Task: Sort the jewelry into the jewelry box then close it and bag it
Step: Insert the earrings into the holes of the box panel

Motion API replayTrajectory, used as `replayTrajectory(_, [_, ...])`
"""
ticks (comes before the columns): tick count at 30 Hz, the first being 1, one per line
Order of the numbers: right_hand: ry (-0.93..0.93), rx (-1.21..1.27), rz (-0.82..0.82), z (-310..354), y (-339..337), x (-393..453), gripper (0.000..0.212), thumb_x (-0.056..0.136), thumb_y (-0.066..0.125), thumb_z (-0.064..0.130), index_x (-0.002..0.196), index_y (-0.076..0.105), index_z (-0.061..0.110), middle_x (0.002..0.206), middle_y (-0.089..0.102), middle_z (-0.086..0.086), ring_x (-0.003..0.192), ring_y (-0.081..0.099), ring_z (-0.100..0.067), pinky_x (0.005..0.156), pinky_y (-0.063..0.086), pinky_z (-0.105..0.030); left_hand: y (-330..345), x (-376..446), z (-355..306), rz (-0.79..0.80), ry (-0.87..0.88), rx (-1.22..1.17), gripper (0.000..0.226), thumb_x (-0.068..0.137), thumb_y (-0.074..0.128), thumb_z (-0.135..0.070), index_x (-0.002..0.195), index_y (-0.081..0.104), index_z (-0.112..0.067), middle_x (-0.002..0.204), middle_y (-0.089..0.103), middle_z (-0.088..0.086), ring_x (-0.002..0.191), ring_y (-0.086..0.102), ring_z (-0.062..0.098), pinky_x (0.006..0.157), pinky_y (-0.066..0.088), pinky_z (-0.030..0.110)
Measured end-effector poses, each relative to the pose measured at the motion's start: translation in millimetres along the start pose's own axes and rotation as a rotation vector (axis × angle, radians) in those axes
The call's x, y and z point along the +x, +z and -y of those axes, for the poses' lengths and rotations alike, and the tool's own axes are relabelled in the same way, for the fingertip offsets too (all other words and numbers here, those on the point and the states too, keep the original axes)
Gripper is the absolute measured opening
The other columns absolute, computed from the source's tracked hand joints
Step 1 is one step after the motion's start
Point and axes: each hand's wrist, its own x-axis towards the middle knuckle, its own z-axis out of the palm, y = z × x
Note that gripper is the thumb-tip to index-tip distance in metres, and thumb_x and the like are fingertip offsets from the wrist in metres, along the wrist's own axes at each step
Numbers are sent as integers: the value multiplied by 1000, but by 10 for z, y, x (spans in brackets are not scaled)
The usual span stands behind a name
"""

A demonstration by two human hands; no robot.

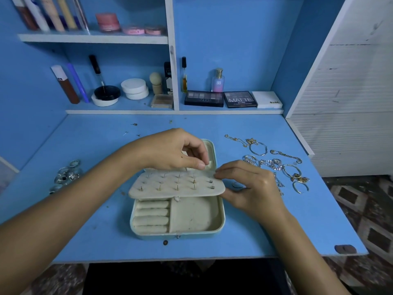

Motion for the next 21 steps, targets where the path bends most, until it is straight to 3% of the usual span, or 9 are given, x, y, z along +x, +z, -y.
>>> replayTrajectory(7, [3,3,0,-10,-3,-10,16,84,77,21,86,77,5,90,74,-3,86,70,-10,80,55,-20,8,7,-17,22,16,-3,5,88,75,-23,92,75,-24,87,72,-17,81,65,0,73,45,10])
replayTrajectory(16, [5,-7,-5,-15,9,-5,15,85,79,19,86,77,4,90,74,-3,87,70,-9,81,54,-18,31,5,-1,-10,-16,-59,7,91,70,-22,93,75,-27,89,74,-9,86,69,11,88,56,33])
replayTrajectory(21, [0,-17,-9,-8,8,-9,16,84,78,20,85,77,4,90,74,-3,87,69,-8,82,52,-15,27,6,2,-40,-11,-89,9,88,74,-18,94,77,-24,89,75,-10,84,68,8,79,53,19])
